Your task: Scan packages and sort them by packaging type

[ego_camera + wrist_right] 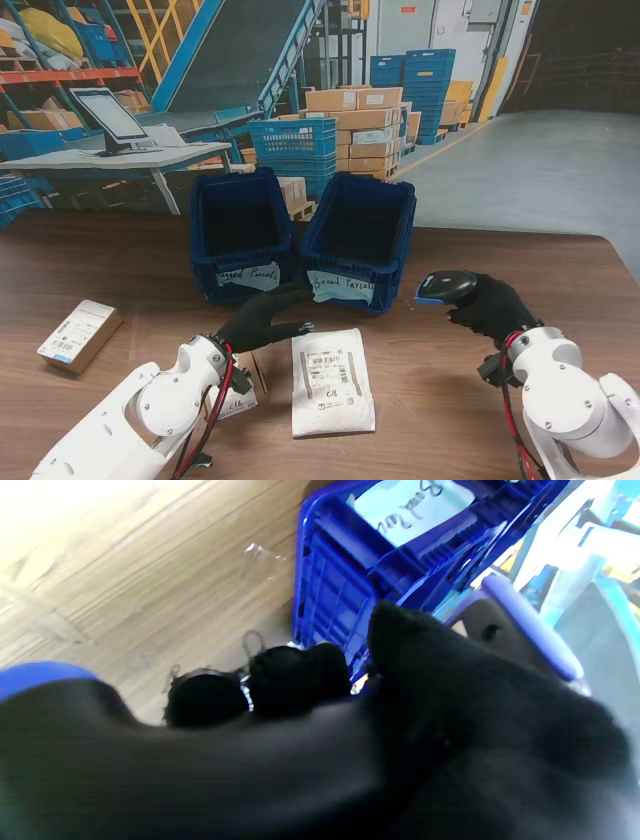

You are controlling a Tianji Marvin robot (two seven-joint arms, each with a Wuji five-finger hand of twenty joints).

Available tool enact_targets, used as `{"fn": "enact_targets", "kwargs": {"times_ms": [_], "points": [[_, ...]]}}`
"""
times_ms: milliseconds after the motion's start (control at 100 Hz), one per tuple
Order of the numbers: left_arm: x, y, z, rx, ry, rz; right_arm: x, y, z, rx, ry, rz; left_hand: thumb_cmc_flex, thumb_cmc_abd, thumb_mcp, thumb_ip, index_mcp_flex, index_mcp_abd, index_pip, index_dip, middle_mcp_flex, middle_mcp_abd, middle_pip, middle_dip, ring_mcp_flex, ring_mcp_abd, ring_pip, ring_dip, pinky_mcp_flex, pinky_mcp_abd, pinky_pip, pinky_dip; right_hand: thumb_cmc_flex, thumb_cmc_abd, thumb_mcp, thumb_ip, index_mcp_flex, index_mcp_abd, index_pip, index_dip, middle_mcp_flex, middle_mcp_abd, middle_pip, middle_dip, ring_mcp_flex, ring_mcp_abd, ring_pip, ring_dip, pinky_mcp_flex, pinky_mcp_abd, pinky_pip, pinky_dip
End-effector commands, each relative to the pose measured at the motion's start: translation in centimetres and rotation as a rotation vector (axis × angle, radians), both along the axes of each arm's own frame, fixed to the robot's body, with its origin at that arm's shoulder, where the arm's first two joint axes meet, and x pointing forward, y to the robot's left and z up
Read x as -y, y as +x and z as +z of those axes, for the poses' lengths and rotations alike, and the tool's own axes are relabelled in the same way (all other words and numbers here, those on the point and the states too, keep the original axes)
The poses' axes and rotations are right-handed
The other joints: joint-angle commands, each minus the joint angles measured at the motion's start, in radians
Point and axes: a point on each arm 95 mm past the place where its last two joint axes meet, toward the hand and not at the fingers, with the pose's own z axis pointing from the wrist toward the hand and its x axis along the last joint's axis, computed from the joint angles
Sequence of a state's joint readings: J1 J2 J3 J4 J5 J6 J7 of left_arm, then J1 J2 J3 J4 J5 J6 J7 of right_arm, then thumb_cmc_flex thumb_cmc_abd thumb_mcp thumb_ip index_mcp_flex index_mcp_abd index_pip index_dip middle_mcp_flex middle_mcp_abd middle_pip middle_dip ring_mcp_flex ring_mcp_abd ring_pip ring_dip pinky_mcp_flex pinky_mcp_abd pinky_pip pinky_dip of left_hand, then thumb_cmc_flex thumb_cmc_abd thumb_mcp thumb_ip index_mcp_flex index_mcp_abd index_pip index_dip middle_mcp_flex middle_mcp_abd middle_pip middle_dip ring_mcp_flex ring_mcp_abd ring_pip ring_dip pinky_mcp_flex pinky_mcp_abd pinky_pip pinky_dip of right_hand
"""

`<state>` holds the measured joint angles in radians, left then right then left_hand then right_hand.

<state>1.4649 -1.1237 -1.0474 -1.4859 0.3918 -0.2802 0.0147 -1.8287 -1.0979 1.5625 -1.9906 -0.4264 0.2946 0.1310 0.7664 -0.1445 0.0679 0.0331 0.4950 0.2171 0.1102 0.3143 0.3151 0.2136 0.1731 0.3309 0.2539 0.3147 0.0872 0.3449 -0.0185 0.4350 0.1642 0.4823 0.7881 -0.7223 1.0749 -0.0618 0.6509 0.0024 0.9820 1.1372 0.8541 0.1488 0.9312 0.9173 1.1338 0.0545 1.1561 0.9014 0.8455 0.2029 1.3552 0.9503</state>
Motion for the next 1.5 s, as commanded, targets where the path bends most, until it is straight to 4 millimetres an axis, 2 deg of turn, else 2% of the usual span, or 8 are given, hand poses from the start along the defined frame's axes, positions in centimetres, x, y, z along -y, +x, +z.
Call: {"fn": "enact_targets", "kwargs": {"times_ms": [0, 300, 870, 1490], "points": [[0.2, -0.3, 0.0, -0.012, -0.001, -0.008, -1.0, -0.5, -0.8, -0.017, 0.018, 0.037, 0.029, 0.031, -0.028, 0.023, 0.018, 0.003, 0.004, -0.003, 0.031, 0.004, -0.002, -0.011, -0.009, 0.013, -0.004, -0.008, 0.005, 0.0, -0.023, 0.021, 0.111, 0.098, 0.19, 0.036, 0.081, -0.1, 0.011, -0.001, 0.009, 0.0, 0.019, 0.001, 0.015, -0.023, 0.038, 0.004, 0.002, -0.005, 0.039, 0.023], [-0.5, -0.4, 0.5, -0.015, -0.004, 0.015, -2.9, -1.0, -2.4, -0.027, 0.002, 0.168, 0.029, 0.033, -0.03, 0.022, 0.017, -0.001, 0.005, -0.002, 0.031, 0.002, -0.008, -0.013, -0.011, 0.012, -0.006, -0.009, 0.002, 0.0, -0.027, 0.019, 0.107, 0.099, 0.193, 0.037, 0.08, -0.104, 0.012, -0.001, 0.01, -0.004, 0.019, 0.0, 0.016, -0.025, 0.037, 0.004, 0.005, -0.006, 0.041, 0.023], [-1.8, -0.6, 1.2, -0.026, -0.003, 0.036, -6.0, 0.1, -5.7, -0.084, -0.046, 0.395, 0.03, 0.037, -0.036, 0.022, 0.018, -0.003, 0.005, 0.0, 0.036, 0.004, -0.02, -0.014, -0.013, 0.014, -0.007, -0.011, 0.003, -0.001, -0.028, 0.021, 0.095, 0.104, 0.2, 0.046, 0.079, -0.115, 0.02, -0.004, 0.013, -0.014, 0.024, -0.003, 0.02, -0.033, 0.034, 0.003, 0.007, -0.014, 0.038, 0.018], [-2.1, -0.6, 1.5, -0.031, -0.013, 0.026, -8.4, 2.6, -5.9, -0.13, -0.158, 0.555, 0.031, 0.044, -0.043, 0.023, 0.022, -0.005, 0.006, 0.001, 0.041, 0.005, -0.029, -0.014, -0.014, 0.016, -0.008, -0.012, 0.003, 0.0, -0.029, 0.023, 0.086, 0.109, 0.205, 0.052, 0.076, -0.124, 0.027, -0.01, 0.014, -0.024, 0.029, -0.007, 0.023, -0.038, 0.034, 0.003, 0.01, -0.019, 0.038, 0.016]]}}
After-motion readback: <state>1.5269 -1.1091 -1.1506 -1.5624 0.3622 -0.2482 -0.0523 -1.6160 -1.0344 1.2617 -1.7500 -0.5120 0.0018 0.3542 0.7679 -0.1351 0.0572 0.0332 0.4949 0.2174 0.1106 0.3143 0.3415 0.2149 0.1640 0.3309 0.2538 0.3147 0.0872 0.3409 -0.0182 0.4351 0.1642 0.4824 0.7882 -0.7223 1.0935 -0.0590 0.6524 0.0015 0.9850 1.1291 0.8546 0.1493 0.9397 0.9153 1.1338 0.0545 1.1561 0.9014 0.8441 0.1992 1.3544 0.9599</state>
